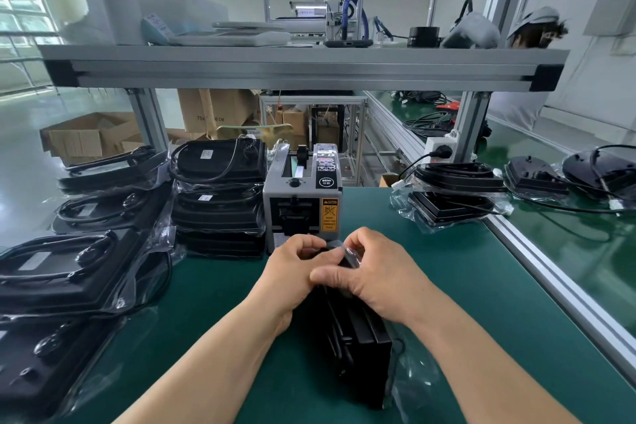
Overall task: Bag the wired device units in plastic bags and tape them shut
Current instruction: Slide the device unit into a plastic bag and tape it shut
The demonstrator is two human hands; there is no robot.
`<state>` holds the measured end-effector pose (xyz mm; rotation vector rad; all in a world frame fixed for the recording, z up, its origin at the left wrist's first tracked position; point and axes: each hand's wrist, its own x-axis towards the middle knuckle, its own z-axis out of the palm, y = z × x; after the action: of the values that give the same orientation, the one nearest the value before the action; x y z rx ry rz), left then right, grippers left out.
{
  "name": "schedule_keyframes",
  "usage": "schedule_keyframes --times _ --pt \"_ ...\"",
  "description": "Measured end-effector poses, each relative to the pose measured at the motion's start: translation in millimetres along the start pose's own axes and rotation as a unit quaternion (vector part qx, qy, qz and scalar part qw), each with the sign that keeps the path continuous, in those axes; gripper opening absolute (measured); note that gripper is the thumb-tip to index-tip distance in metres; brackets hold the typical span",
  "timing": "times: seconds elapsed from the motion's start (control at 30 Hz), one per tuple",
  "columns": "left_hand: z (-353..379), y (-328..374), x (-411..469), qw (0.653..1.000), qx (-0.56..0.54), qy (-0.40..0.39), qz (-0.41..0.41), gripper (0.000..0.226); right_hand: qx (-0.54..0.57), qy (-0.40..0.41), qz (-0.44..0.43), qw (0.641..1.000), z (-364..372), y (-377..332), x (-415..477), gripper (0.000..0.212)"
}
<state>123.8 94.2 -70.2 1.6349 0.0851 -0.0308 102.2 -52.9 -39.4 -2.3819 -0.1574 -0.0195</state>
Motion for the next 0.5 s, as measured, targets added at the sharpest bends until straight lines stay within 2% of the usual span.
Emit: schedule_keyframes --times 0.1,0.17,0.23,0.3,0.4,0.47,0.5 --pt "-10.3 -7.8 -10.7 0.999 0.034 -0.02 0.018 0.018 -0.059 -0.109 0.005 0.992 -8.6 -6.3 -11.7 0.077" --pt "-20.4 -13.5 -18.8 0.998 0.058 -0.014 0.036 0.012 -0.106 -0.13 -0.027 0.986 -12.0 -7.9 -20.4 0.053" --pt "-37.0 -22.7 -24.8 0.991 0.119 0.005 0.056 0.022 -0.1 -0.127 -0.052 0.985 -17.5 -5.7 -28.3 0.032" --pt "-54.6 -31.0 -34.2 0.987 0.135 -0.051 0.063 0.037 -0.061 -0.157 -0.066 0.983 -27.8 -2.6 -34.6 0.032" --pt "-70.1 -36.7 -57.4 0.967 0.117 -0.212 0.082 0.073 0.075 -0.265 -0.071 0.959 -42.2 -1.3 -42.7 0.046" --pt "-75.9 -34.3 -74.2 0.954 0.113 -0.25 0.12 0.079 0.166 -0.332 -0.083 0.925 -46.1 -5.2 -45.9 0.052" --pt "-79.0 -31.2 -80.8 0.955 0.105 -0.239 0.138 0.076 0.191 -0.352 -0.092 0.912 -46.1 -7.9 -45.9 0.051"
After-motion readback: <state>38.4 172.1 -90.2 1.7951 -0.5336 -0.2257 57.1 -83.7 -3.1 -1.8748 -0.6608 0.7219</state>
